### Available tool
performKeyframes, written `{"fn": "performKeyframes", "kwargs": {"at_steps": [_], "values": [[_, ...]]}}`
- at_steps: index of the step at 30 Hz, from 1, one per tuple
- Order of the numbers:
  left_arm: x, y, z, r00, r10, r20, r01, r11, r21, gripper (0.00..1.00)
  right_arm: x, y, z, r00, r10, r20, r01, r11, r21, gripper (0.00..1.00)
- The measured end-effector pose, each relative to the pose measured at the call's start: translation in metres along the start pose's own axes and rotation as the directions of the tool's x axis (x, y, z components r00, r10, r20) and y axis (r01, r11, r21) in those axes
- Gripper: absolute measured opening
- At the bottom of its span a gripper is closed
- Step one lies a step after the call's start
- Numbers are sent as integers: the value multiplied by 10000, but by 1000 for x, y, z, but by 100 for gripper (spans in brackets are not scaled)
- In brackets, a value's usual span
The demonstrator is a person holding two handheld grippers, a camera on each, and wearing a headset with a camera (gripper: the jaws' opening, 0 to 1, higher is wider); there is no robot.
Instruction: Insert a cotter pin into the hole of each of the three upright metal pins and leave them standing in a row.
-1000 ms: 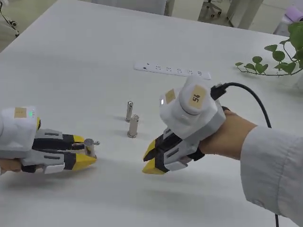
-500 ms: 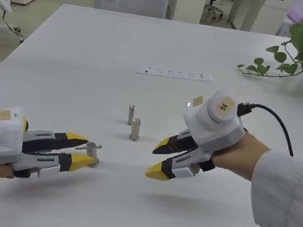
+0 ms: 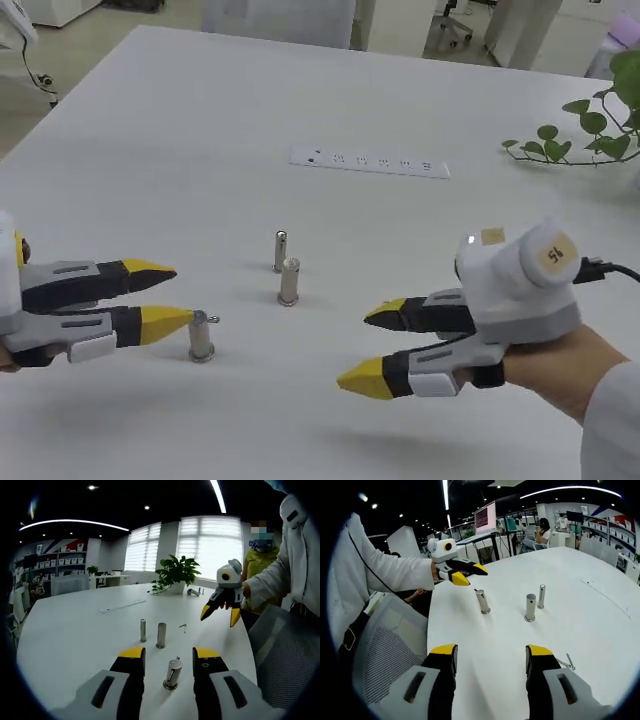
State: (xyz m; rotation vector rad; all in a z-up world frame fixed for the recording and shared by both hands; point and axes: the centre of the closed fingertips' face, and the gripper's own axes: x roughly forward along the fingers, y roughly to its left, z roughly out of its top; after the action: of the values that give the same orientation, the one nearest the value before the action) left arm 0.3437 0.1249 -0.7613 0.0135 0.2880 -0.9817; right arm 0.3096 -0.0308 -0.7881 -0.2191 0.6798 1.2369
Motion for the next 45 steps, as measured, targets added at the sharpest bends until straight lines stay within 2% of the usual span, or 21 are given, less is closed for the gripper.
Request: {"fn": "performKeyframes", "kwargs": {"at_steps": [5, 9, 19, 26, 30, 32, 36, 37, 39, 40, 41, 43, 44, 45], "values": [[11, -7, 13, 9999, -124, 77, 122, 9995, 281, 38, -9, 0, 2, 9992, -34, 397, 32, 10000, 57, 62], [20, -10, 16, 9998, -207, 25, 206, 9991, 373, 38, -17, -2, 0, 9982, -177, 581, 172, 9998, 84, 64], [45, -15, 16, 9990, -324, -320, 341, 9978, 560, 40, -37, -5, -11, 9963, -388, 762, 374, 9991, 204, 67], [61, -16, 18, 9965, -371, -743, 437, 9950, 902, 41, -54, -8, -22, 9957, -572, 727, 552, 9980, 302, 68], [72, -13, 16, 9937, -95, -1121, 233, 9922, 1226, 41, -63, -11, -29, 9945, -732, 744, 703, 9967, 415, 68], [79, -8, 15, 9921, 243, -1231, -89, 9922, 1240, 41, -66, -12, -32, 9940, -790, 757, 754, 9959, 498, 68], [90, -2, 9, 9825, 749, -1705, -502, 9882, 1447, 39, -70, -14, -35, 9930, -855, 817, 807, 9949, 604, 68], [92, 0, 5, 9745, 974, -2022, -657, 9852, 1584, 38, -71, -15, -36, 9929, -867, 816, 819, 9948, 611, 68], [100, -4, 6, 9760, 806, -2023, -520, 9883, 1432, 37, -72, -15, -38, 9928, -855, 844, 800, 9946, 663, 68], [102, -4, 5, 9736, 863, -2114, -565, 9881, 1429, 37, -73, -16, -38, 9927, -860, 847, 805, 9945, 670, 68], [103, -3, 2, 9674, 1005, -2326, -660, 9862, 1520, 35, -73, -16, -39, 9926, -864, 852, 808, 9944, 675, 68], [107, -1, 1, 9644, 1060, -2422, -695, 9855, 1548, 34, -74, -16, -39, 9922, -855, 903, 790, 9942, 728, 68], [109, 2, -2, 9589, 1204, -2570, -846, 9857, 1458, 33, -74, -16, -39, 9922, -858, 904, 794, 9942, 726, 68], [111, 2, -1, 9589, 1203, -2571, -846, 9857, 1456, 33, -74, -16, -40, 9923, -866, 891, 803, 9942, 721, 68]]}}
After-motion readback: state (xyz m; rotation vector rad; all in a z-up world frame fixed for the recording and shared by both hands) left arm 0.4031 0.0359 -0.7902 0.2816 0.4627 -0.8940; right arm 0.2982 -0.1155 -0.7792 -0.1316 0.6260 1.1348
